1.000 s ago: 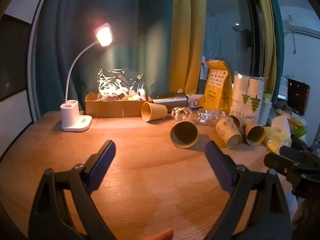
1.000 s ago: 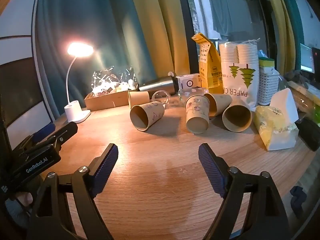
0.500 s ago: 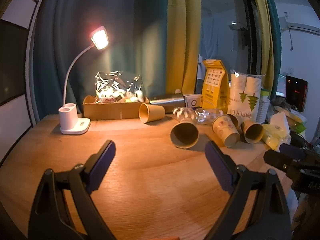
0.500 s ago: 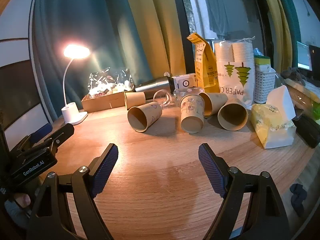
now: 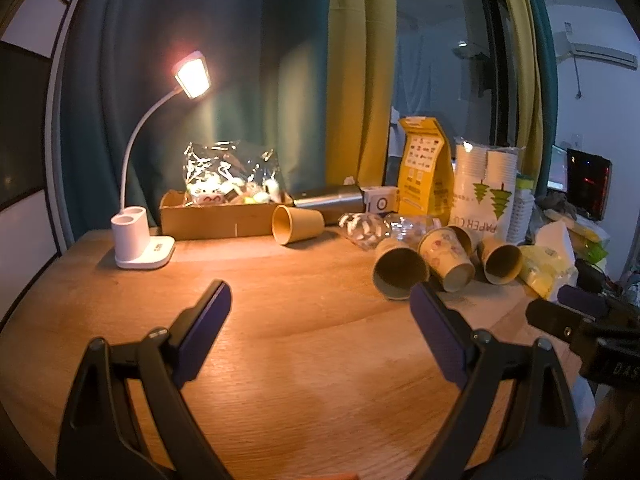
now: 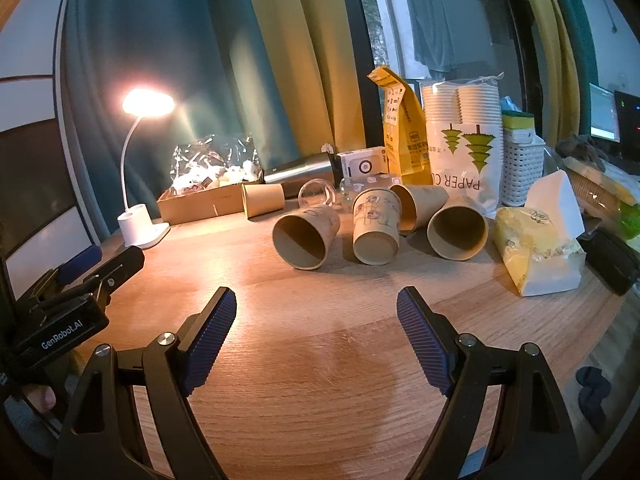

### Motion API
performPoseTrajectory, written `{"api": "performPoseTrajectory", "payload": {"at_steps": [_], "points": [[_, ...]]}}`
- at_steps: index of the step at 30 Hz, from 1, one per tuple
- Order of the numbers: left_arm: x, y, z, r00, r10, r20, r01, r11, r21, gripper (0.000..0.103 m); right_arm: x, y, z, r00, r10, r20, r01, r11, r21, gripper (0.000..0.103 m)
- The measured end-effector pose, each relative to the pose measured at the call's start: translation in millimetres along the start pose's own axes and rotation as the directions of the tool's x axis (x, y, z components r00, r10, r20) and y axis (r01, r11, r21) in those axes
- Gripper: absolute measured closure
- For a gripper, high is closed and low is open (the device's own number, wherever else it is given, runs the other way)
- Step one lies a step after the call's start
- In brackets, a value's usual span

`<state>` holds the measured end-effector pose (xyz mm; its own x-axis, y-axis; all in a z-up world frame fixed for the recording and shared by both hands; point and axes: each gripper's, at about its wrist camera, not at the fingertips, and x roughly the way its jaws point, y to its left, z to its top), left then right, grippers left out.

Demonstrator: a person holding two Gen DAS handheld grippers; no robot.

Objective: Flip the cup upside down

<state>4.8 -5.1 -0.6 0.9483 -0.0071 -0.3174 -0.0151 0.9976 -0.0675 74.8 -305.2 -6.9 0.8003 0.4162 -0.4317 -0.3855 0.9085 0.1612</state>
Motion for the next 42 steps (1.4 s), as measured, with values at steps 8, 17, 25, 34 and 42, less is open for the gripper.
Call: {"api": "performPoseTrajectory", "payload": {"at_steps": [8,17,25,34,42], "points": [[0.5,-1.5,-0.2,1.0,-0.006,-0.004,0.006,1.0,0.003,0.011,0.7,0.4,-0.9,1.0,-0.003,-0.005,0.003,1.0,0.003,0.018],[1.4,-2.5,-0.2,1.0,-0.014,-0.009,0.014,1.0,0.008,0.011,2.1,-0.2,-2.4,1.0,-0.002,-0.005,0.002,1.0,0.006,0.018],[1.4,-3.5,-0.3,1.0,-0.015,-0.01,0.015,1.0,0.01,0.011,2.2,-0.5,-3.1,1.0,-0.002,-0.005,0.002,1.0,0.006,0.018],[1.3,-3.6,-0.3,1.0,-0.017,-0.009,0.017,1.0,0.01,0.011,2.6,-0.3,-3.5,1.0,-0.001,-0.006,0.001,1.0,0.007,0.018],[1.3,-3.3,-0.5,1.0,-0.016,-0.01,0.016,1.0,0.009,0.011,2.8,0.3,-4.0,1.0,-0.001,-0.006,0.001,1.0,0.007,0.018]]}}
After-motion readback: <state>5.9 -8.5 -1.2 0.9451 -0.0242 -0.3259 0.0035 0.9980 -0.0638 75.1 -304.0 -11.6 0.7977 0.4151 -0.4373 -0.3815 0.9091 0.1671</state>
